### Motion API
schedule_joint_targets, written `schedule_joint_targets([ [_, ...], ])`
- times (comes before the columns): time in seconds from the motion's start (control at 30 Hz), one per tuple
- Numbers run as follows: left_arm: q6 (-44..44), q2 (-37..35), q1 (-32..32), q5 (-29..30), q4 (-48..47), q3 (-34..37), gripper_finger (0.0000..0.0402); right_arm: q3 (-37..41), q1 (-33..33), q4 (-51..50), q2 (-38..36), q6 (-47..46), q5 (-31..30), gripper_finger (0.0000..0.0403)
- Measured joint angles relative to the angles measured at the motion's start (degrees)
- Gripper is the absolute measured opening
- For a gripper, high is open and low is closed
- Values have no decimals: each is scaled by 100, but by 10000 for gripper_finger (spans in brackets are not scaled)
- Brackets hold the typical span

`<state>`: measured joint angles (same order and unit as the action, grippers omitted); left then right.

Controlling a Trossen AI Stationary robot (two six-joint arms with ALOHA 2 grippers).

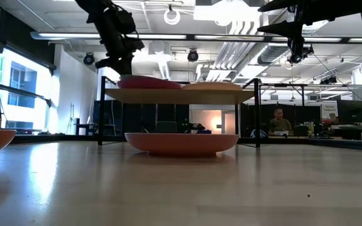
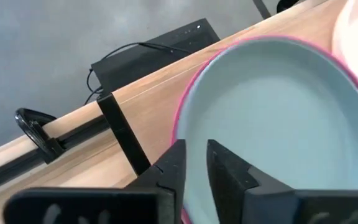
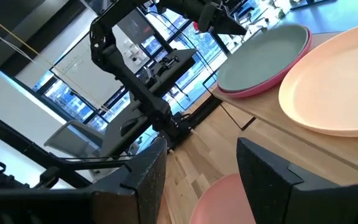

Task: Place and stack plates onto a shelf
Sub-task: Stack the blue plate on the pink plate on the shelf, then stack the light pink on the white plate on the shelf

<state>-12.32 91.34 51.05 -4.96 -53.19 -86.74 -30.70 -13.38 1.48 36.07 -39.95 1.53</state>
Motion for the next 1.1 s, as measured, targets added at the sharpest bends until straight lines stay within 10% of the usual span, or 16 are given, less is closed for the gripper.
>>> schedule_joint_targets([
  [0.57,-477,-1394,-320,-387,841,0,130,0,0,0,0,-4,-1,177],
  [1.1,-918,-2744,-2738,888,2812,793,130,0,1,1,-1,468,47,177],
])
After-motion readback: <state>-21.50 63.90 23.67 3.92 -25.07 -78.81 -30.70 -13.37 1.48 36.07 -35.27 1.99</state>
